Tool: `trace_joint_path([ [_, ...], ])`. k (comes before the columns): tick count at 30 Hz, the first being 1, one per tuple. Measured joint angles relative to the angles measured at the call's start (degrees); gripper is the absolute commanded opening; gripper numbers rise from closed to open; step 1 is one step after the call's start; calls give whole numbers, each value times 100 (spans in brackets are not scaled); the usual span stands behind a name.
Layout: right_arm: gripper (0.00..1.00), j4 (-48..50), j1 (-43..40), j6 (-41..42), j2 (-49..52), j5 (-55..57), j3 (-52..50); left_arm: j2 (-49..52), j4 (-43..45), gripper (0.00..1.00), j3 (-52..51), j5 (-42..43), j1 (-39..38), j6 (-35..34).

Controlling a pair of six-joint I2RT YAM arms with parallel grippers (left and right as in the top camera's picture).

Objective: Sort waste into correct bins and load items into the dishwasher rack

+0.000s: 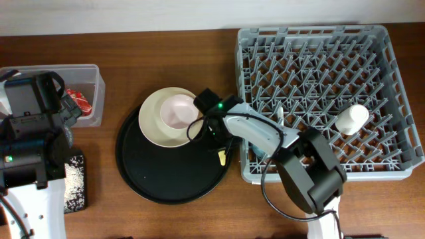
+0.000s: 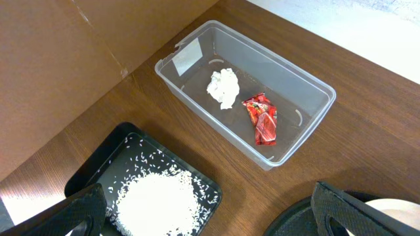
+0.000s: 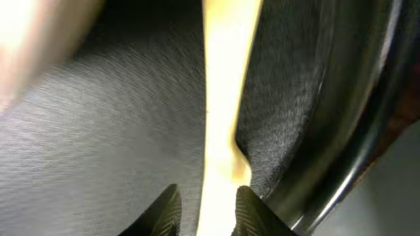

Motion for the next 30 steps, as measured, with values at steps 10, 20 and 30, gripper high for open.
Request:
trace_joint_path([
  [10,31,796,0,-282,-50,455,90,0,2,99,0,0,0,0],
  [20,15,831,0,-306,308,549,74,0,0,99,0,0,0,0],
  [30,14,691,-11,-116,308,581,101,0,0,99,0,0,0,0],
])
